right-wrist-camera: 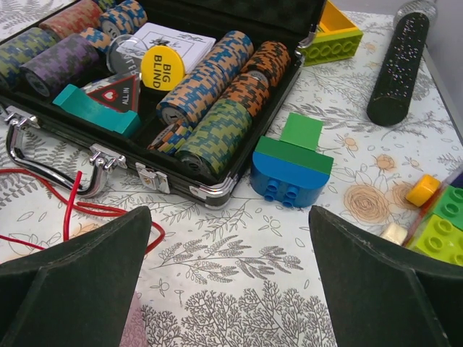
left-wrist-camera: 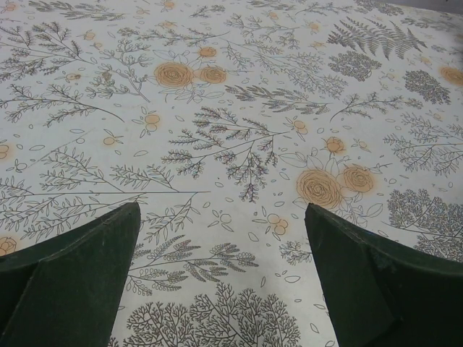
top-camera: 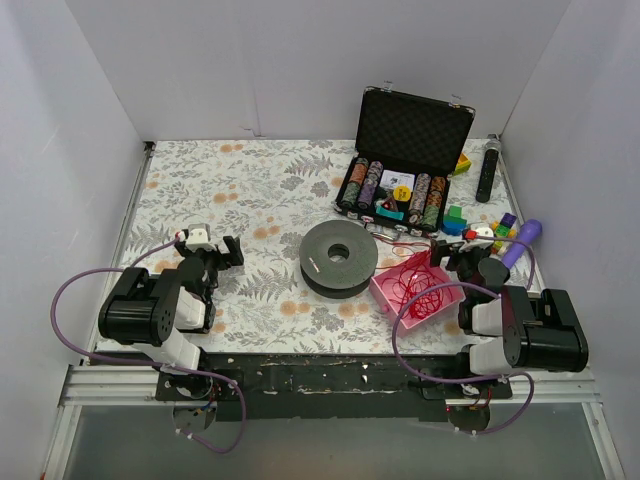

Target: Wrap the cables

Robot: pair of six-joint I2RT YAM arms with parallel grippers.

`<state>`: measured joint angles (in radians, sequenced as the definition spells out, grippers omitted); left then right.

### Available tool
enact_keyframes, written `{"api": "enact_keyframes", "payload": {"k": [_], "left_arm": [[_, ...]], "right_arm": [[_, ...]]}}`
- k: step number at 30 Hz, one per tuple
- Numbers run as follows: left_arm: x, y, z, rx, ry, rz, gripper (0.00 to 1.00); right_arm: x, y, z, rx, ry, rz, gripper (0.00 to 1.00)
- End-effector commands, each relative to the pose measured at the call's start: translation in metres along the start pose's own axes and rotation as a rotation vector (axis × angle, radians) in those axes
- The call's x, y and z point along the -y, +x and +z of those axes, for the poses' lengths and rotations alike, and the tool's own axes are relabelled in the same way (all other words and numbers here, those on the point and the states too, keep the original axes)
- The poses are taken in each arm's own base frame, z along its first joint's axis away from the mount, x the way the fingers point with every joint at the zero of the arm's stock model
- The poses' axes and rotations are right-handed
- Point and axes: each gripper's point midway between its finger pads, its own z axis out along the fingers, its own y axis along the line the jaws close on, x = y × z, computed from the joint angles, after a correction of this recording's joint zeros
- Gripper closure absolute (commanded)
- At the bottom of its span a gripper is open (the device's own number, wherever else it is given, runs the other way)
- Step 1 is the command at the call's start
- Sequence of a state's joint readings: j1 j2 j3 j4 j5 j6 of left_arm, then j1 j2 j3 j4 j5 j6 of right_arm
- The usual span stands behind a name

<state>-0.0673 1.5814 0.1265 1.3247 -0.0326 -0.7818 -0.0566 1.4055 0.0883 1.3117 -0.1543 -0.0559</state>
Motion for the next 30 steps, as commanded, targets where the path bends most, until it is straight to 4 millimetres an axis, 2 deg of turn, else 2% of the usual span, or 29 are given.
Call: {"api": "enact_keyframes", "payload": {"k": [1,5,7,9,10,12,13,14,16,19,23,24,25,30], "left_arm": [[0.001,-0.016,0.005,0.054,0.004,0.001,0.02],[0.002,-0.015,0.006,0.046,0.012,0.001,0.02],[0.001,-0.016,0.008,0.044,0.018,-0.006,0.02],[0.006,-0.017,0.015,0.012,0.046,-0.001,0.02],[0.007,-0.011,0.022,-0.062,0.049,0.002,0.02],[0.019,-0.016,0.042,-0.172,0.108,0.031,0.02],[0.03,-0.025,0.053,-0.205,0.172,0.058,0.02],[0.037,-0.026,0.058,-0.254,0.209,0.06,0.02],[0.048,-0.042,0.068,-0.295,0.258,0.059,0.02],[0.077,-0.075,0.067,-0.331,0.414,0.066,0.02],[0.116,-0.093,0.038,-0.429,0.648,0.017,0.02],[0.122,-0.094,0.03,-0.452,0.691,0.001,0.02],[0.128,-0.096,0.024,-0.47,0.72,-0.011,0.03],[0.145,-0.102,0.001,-0.503,0.821,0.004,0.06]], "right_arm": [[0.017,-0.013,-0.008,0.043,0.119,0.023,0.02],[0.038,-0.039,-0.009,0.048,0.23,0.067,0.02],[0.035,-0.064,-0.006,0.066,0.203,0.072,0.02],[0.029,-0.08,-0.001,0.047,0.16,0.078,0.02],[0.017,-0.089,0.003,0.039,0.088,0.069,0.03],[0.002,-0.101,0.007,-0.006,-0.014,0.066,0.05],[-0.007,-0.11,0.009,-0.015,-0.072,0.066,0.08],[-0.019,-0.113,0.01,-0.037,-0.14,0.075,0.1],[-0.039,-0.122,0.014,-0.077,-0.253,0.093,0.16],[-0.078,-0.124,0.019,-0.196,-0.399,0.027,0.19],[-0.112,-0.093,0.017,-0.443,-0.472,-0.132,0.23],[-0.116,-0.084,0.017,-0.508,-0.478,-0.164,0.23],[-0.12,-0.066,0.013,-0.6,-0.495,-0.193,0.24],[-0.123,-0.041,0.012,-0.767,-0.512,-0.254,0.26]]}}
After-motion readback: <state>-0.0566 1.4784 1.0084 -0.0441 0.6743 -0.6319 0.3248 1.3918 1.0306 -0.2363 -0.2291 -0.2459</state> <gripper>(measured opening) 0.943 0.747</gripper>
